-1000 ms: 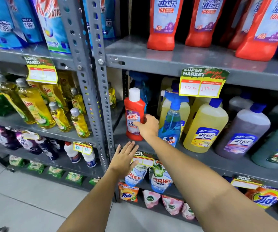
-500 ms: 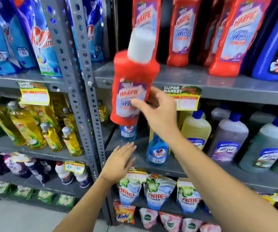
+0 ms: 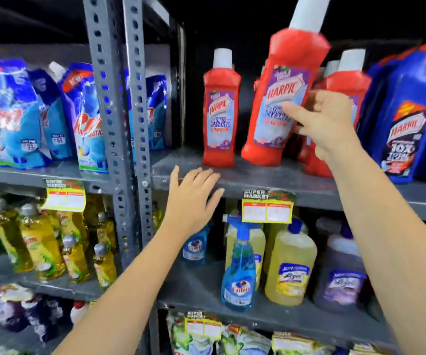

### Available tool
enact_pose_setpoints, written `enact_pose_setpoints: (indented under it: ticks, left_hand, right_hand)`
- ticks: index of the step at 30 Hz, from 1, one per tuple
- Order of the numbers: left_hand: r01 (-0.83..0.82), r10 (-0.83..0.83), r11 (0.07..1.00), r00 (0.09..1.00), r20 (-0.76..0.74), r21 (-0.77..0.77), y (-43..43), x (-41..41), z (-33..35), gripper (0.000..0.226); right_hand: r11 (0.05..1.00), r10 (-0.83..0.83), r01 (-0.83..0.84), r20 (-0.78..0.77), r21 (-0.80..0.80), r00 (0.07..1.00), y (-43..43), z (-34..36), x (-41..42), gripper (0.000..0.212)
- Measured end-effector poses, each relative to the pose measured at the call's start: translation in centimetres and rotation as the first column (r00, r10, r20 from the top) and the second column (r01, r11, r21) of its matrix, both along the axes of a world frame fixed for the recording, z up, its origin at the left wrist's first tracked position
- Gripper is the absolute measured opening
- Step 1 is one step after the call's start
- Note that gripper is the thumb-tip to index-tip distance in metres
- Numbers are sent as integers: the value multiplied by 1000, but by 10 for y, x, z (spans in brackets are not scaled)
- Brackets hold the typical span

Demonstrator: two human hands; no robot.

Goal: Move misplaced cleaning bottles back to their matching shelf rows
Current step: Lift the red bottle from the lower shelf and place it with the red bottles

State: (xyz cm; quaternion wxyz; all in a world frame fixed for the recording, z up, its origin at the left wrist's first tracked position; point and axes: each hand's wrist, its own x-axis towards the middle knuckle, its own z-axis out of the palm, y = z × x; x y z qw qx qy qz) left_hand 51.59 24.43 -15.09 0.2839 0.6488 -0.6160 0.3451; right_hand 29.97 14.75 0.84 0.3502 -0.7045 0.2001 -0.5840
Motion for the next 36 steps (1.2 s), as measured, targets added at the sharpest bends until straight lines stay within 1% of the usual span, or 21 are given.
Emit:
enact_pose_setpoints:
  ticks: [2, 4, 6, 10, 11, 14, 15, 16, 17, 19, 20, 21, 22, 23, 25, 30, 36]
  left_hand:
    - [-9, 7, 999, 1000, -30, -45, -2, -2, -2, 40]
    - [-9, 7, 996, 999, -32, -84, -3, -4, -3, 39]
    - [-6, 4, 995, 1000, -26, -100, -4, -4, -3, 38]
    - [0, -4, 994, 999, -32, -113, -4, -3, -4, 39]
    - [-3, -1, 994, 999, -34, -111, -4, -3, -4, 39]
    - [-1, -3, 993, 999, -38, -115, -4, -3, -5, 37]
    - [4, -9, 993, 999, -41, -118, -4, -3, -5, 36]
    - [9, -15, 992, 999, -47, -124, -4, -3, -5, 36]
    - [14, -21, 991, 998, -52, -132, -5, -3, -5, 35]
    - [19, -28, 990, 998, -60, -142, -5, -3, -6, 35]
    - [20, -30, 989, 998, -61, -145, -5, -4, -5, 36]
    - [20, -29, 989, 998, -60, -145, -5, -4, -5, 37]
    - [20, -29, 989, 998, -57, -145, -5, -4, -5, 37]
    - [19, -28, 989, 998, -55, -146, -5, -4, -5, 37]
    - [25, -33, 989, 998, -54, -145, -5, -4, -5, 36]
    - [29, -36, 990, 998, -49, -140, -4, -3, -6, 35]
    - [30, -39, 989, 998, -55, -146, -4, -3, -6, 36]
  right_hand:
    - [998, 16, -12, -70, 56, 997, -8, -6, 4, 22]
    - [996, 23, -13, -107, 92, 994, -15, -14, 7, 19]
    - [994, 2, 9, -101, 111, 995, -22, -21, 10, 11]
    - [992, -42, 50, -73, 111, 996, -32, -26, 16, 9]
    - [992, -48, 55, -67, 109, 997, -33, -27, 17, 13]
    - [988, -73, 86, -103, 128, 992, -32, -34, 15, 30]
    - [982, -109, 127, -130, 141, 986, -29, -37, 13, 38]
    - [969, -175, 201, -173, 146, 969, -23, -40, 12, 53]
    - [944, -272, 305, -232, 121, 934, -16, -44, 12, 72]
    - [876, -459, 480, -364, -35, 811, 3, -53, 17, 110]
    - [854, -506, 509, -410, -113, 759, 12, -56, 22, 124]
    - [847, -519, 511, -449, -149, 728, 18, -58, 28, 134]
    - [849, -510, 505, -488, -155, 708, 19, -59, 33, 139]
    - [852, -499, 503, -524, -148, 691, 17, -59, 38, 141]
    - [849, -494, 509, -554, -142, 670, 7, -58, 45, 138]
    - [857, -487, 497, -523, -134, 699, -22, -61, 52, 120]
    - [861, -477, 492, -542, -130, 692, -49, -57, 58, 117]
